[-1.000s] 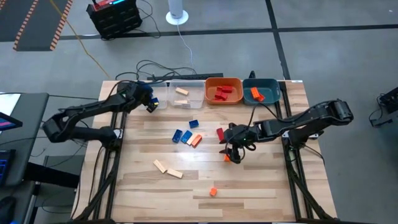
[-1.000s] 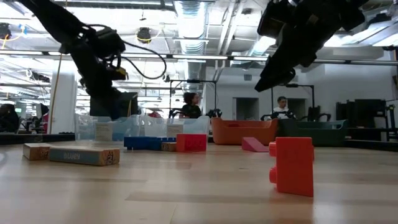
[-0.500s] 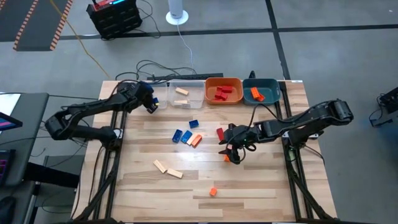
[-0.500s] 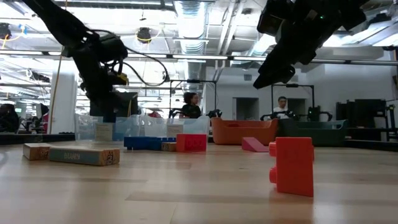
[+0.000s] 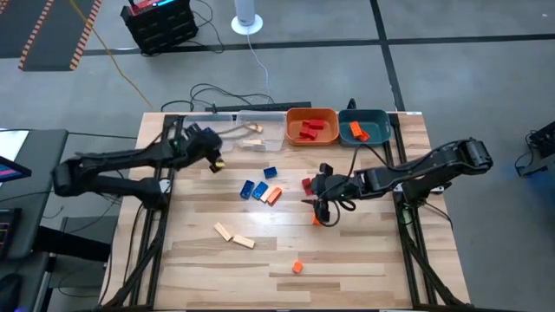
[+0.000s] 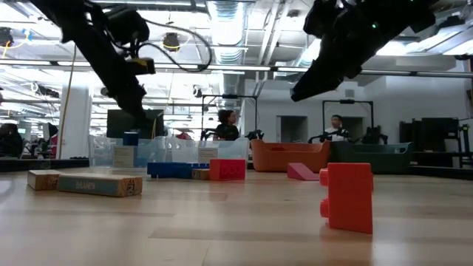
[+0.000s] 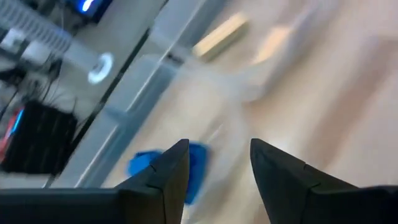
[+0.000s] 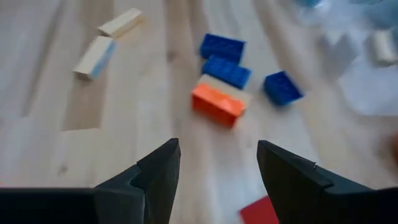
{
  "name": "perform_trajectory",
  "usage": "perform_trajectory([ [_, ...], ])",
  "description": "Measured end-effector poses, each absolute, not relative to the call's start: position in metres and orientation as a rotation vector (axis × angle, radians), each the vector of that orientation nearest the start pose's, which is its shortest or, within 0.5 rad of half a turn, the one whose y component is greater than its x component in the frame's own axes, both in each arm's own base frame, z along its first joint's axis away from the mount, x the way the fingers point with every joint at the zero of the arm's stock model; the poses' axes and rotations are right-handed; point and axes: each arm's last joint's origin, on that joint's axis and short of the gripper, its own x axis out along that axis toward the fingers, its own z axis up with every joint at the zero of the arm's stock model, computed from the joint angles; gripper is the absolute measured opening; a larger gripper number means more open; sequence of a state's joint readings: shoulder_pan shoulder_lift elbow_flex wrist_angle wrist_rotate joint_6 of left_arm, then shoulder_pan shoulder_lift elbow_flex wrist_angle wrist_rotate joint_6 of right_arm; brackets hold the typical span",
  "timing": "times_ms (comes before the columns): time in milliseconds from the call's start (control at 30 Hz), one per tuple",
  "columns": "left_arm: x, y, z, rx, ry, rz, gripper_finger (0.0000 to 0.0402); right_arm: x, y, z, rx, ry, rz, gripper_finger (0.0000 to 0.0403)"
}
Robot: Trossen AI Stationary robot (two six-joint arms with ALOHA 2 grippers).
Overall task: Sort blocks
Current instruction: Put the orange game piece into the blue bin
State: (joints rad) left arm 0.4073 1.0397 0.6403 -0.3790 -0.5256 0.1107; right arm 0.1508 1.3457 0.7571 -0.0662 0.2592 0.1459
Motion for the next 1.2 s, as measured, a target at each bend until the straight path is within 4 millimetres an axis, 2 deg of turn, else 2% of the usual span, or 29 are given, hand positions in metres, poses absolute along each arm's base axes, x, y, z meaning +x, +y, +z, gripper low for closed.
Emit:
perform_trajectory([
  [233, 0.196, 0.05, 0.229, 0.219, 0.762, 0.771, 0.0158, 0.273, 0.024, 0.217, -0.026, 0.628, -0.23, 0.0244],
  [467, 0.203, 0.014, 0.227, 0.198, 0.719, 0.614, 0.0157, 0.271, 0.027, 0.214, -0.011, 0.65, -0.229, 0.0244],
  [600, 0.208, -0.005, 0.222, 0.139, 0.724, 0.437, 0.0157, 0.266, 0.026, 0.203, 0.02, 0.663, -0.241, 0.0244],
  [733, 0.215, -0.023, 0.21, 0.139, 0.766, 0.336, 0.0157, 0.261, 0.023, 0.192, 0.028, 0.666, -0.251, 0.0244],
  [933, 0.234, -0.034, 0.192, -0.02, 0.751, 0.346, 0.0157, 0.261, 0.017, 0.19, 0.038, 0.662, -0.275, 0.0244],
  [1133, 0.266, -0.039, 0.185, -0.085, 0.566, 0.309, 0.0157, 0.262, 0.014, 0.192, 0.041, 0.642, -0.282, 0.0244],
  [1200, 0.278, -0.038, 0.18, -0.12, 0.553, 0.327, 0.0157, 0.263, 0.014, 0.192, 0.043, 0.635, -0.281, 0.0244],
])
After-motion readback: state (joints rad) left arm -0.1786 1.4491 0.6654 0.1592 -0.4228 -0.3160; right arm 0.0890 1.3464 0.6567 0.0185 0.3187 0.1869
